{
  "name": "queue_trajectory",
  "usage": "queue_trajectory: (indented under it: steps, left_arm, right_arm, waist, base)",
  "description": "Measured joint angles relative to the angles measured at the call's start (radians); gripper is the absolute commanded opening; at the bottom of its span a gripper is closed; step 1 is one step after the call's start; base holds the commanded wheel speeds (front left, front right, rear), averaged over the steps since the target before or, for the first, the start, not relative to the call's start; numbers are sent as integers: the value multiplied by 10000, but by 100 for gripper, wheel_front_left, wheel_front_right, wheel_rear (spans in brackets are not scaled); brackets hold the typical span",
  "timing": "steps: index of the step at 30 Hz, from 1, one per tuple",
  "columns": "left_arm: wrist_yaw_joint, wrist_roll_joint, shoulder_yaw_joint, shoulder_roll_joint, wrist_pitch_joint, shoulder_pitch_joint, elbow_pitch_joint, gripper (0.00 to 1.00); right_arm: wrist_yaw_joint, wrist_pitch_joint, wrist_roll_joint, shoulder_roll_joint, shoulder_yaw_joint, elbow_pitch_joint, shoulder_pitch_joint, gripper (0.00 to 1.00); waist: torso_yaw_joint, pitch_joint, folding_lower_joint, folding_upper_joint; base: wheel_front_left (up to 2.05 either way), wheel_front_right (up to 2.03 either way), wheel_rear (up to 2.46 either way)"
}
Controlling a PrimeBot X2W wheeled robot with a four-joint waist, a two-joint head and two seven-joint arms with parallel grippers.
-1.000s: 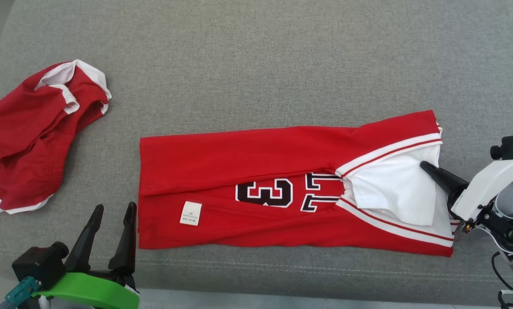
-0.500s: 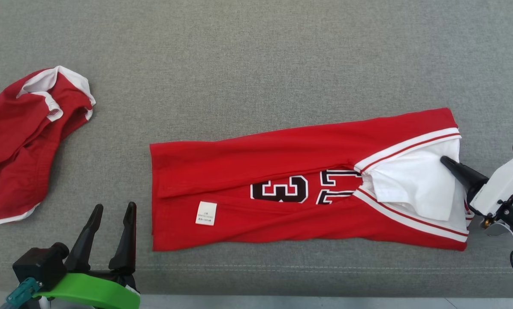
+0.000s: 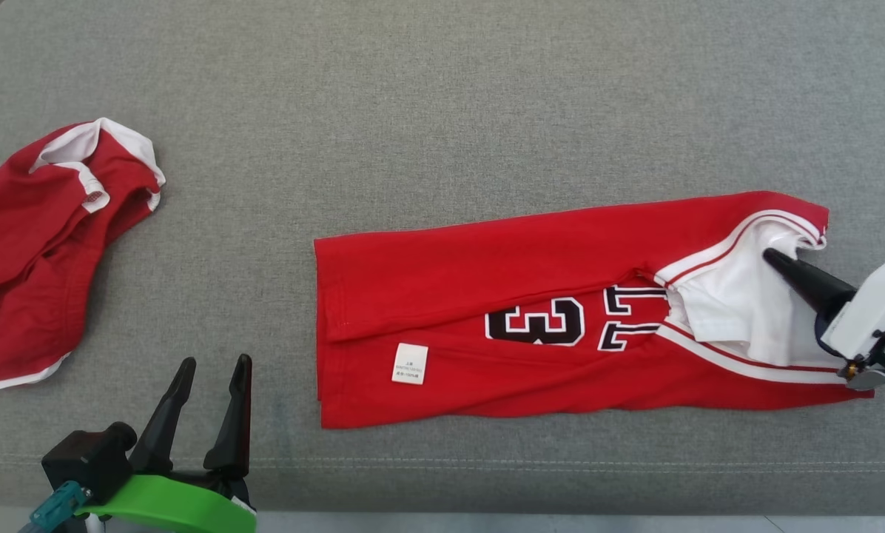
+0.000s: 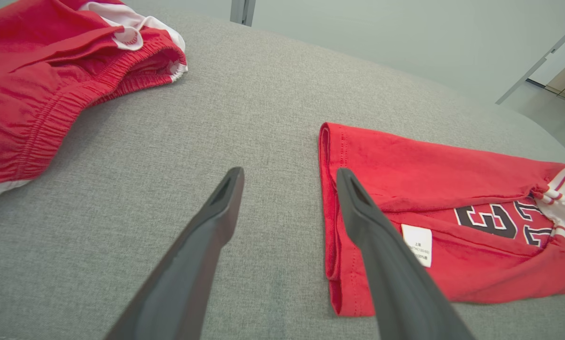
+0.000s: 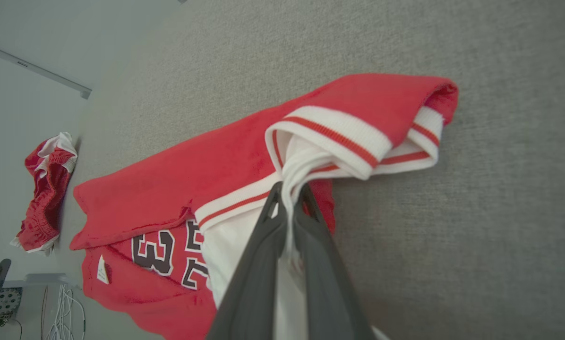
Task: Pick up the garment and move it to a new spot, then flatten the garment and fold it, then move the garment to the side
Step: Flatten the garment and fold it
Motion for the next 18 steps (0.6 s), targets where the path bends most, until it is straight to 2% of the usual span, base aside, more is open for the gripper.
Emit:
queue_trajectory:
  steps: [5, 14, 17, 18]
  left_arm:
    - [-92, 0, -73, -67, -2, 2, 148, 100]
    - [-341, 6, -328, -380, -2, -30, 288, 100]
    - [-414, 13, -374, -410, -2, -38, 374, 100]
    - [-451, 15, -395, -426, -2, -43, 395, 100]
  right_arm:
    - [88, 343, 56, 171, 472, -1365, -26, 0]
    - [88, 999, -52, 207, 1087, -2859, -111, 0]
    - [35, 1241, -52, 500, 1375, -3267, -148, 0]
    - [-84, 1344, -52, 616, 1492, -3384, -197, 0]
  waist:
    - [109, -134, 0, 0]
    - [447, -188, 0, 0]
    - [623, -192, 0, 0]
    - [686, -187, 0, 0]
  base:
    - [0, 0, 0]
    - [0, 0, 0]
    - [0, 0, 0]
    - [0, 0, 0]
